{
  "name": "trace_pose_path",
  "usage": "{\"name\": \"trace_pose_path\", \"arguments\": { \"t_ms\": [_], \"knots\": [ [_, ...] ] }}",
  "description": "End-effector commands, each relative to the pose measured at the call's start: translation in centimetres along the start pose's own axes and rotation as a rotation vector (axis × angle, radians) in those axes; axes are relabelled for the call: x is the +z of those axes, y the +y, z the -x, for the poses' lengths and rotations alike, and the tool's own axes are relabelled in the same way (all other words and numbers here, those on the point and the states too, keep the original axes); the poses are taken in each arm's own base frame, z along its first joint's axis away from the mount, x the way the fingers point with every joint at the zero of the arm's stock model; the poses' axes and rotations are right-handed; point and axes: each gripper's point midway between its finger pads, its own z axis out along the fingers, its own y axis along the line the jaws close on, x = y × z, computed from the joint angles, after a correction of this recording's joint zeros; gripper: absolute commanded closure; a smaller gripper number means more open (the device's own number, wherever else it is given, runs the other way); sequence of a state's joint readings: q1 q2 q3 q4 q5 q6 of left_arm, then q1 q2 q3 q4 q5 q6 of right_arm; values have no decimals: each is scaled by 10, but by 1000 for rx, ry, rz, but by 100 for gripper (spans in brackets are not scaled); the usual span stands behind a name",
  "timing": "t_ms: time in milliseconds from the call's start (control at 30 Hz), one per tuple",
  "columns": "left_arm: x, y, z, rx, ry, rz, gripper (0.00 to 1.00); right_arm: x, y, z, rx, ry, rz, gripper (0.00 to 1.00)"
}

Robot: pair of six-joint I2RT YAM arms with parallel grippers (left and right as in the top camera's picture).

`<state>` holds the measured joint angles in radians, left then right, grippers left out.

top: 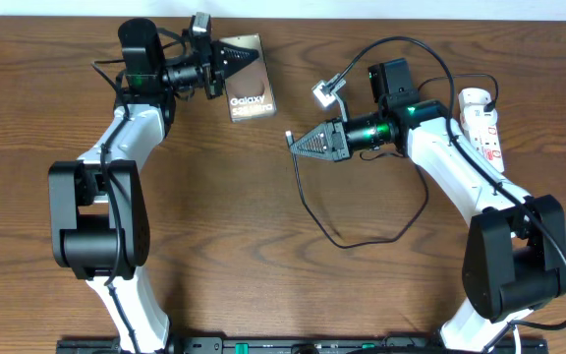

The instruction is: Plug charger to phone and switch on socket

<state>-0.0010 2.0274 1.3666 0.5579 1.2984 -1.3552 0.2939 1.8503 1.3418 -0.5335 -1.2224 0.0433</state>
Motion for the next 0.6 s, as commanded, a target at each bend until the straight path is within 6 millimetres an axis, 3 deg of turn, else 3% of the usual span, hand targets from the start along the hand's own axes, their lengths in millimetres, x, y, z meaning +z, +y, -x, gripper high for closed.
{"name": "trace_pose_path", "arguments": {
  "t_ms": [0, 300, 567],
  "knots": [
    [0, -12, 12, -27, -76, -5, 93, -2, 12, 5, 18, -7, 63, 99],
    [15, -17, 8, 20, -82, -13, 93, 12, 24, 12, -2, -4, 93, 99],
    [16, -22, 5, 67, -68, -27, 93, 15, 32, 18, -13, -9, 125, 99]
  ]
}}
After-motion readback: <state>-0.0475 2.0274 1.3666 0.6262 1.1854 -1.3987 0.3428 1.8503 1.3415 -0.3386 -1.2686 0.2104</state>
